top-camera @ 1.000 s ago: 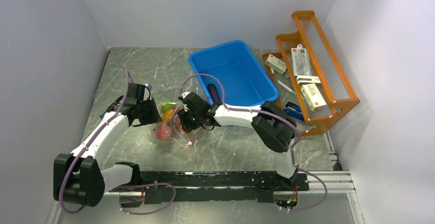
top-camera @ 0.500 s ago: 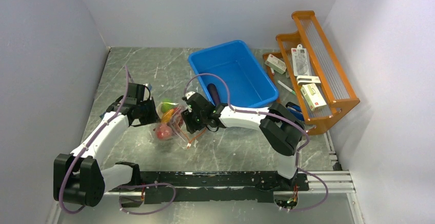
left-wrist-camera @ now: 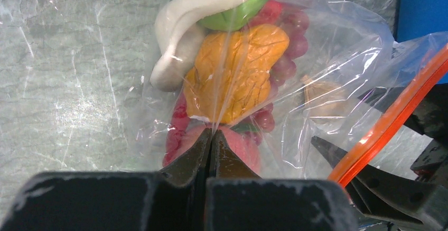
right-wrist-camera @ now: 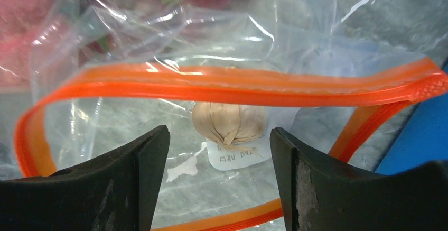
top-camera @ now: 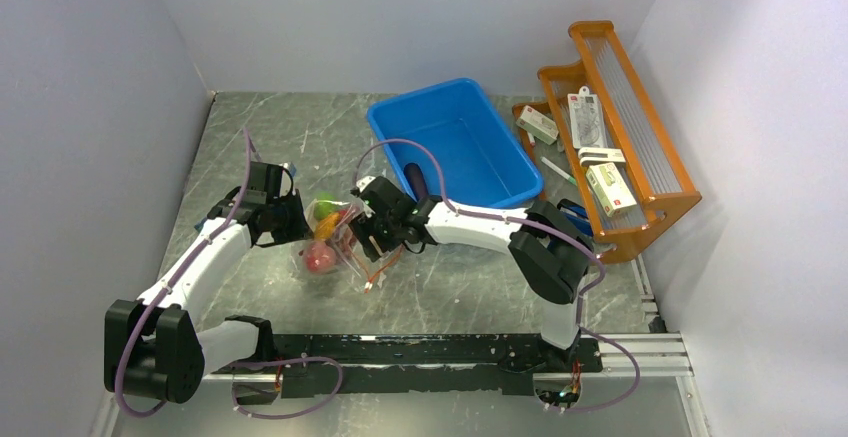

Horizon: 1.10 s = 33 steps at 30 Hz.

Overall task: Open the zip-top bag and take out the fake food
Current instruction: Pick up the fake vegetable from the zipper food storage bag.

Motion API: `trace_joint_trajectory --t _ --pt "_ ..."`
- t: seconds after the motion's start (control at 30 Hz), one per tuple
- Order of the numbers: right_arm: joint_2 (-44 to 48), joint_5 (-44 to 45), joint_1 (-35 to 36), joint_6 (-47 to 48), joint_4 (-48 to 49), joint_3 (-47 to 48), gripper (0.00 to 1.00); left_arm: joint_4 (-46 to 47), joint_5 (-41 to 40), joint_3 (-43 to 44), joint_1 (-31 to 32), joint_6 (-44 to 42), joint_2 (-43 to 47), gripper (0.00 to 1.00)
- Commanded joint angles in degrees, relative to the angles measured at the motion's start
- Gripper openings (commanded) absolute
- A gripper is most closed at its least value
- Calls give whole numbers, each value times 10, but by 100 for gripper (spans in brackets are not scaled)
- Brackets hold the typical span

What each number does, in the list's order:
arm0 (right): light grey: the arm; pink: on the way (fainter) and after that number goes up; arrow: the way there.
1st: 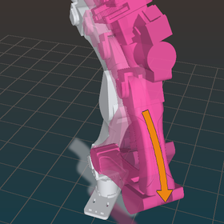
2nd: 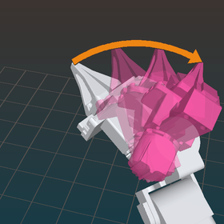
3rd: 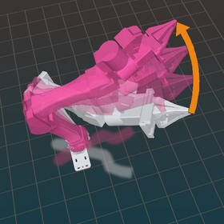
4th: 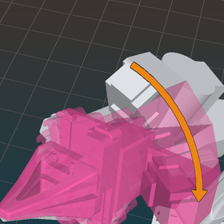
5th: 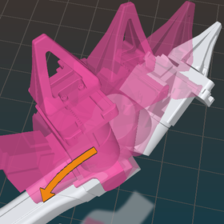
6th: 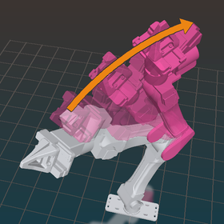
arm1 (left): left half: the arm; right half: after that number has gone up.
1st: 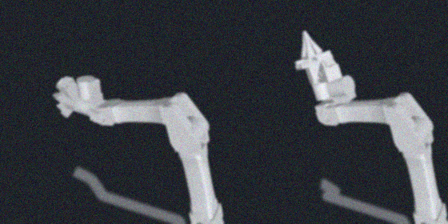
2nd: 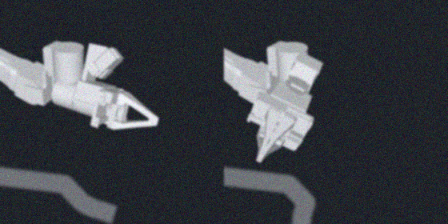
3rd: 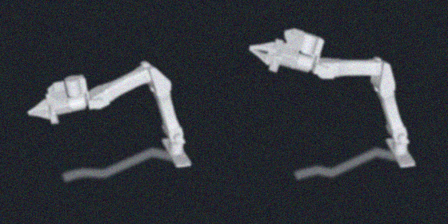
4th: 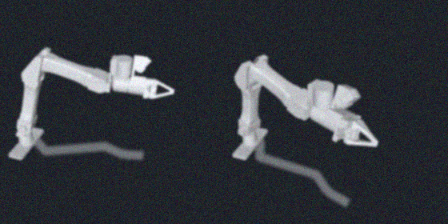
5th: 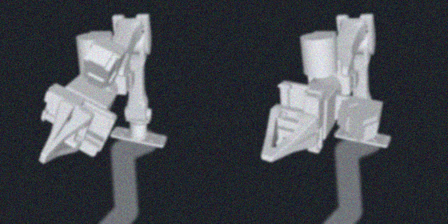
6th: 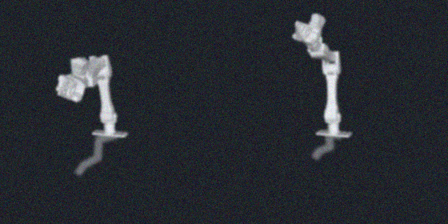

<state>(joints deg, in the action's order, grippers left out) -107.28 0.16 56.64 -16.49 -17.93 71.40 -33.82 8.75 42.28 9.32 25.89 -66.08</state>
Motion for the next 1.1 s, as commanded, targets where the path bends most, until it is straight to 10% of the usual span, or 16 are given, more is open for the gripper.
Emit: trace_joint_trajectory --t 0.0,0.47,1.07 --pt "11 11 1 18 -10 29 71 16 12 -2 -3 -6 3 7" --pt "-33 -16 3 -16 28 -15 43 15 12 -3 0 -5 -1 7" --pt "-11 -2 1 -41 60 21 63 14 8 -2 4 -4 0 7"
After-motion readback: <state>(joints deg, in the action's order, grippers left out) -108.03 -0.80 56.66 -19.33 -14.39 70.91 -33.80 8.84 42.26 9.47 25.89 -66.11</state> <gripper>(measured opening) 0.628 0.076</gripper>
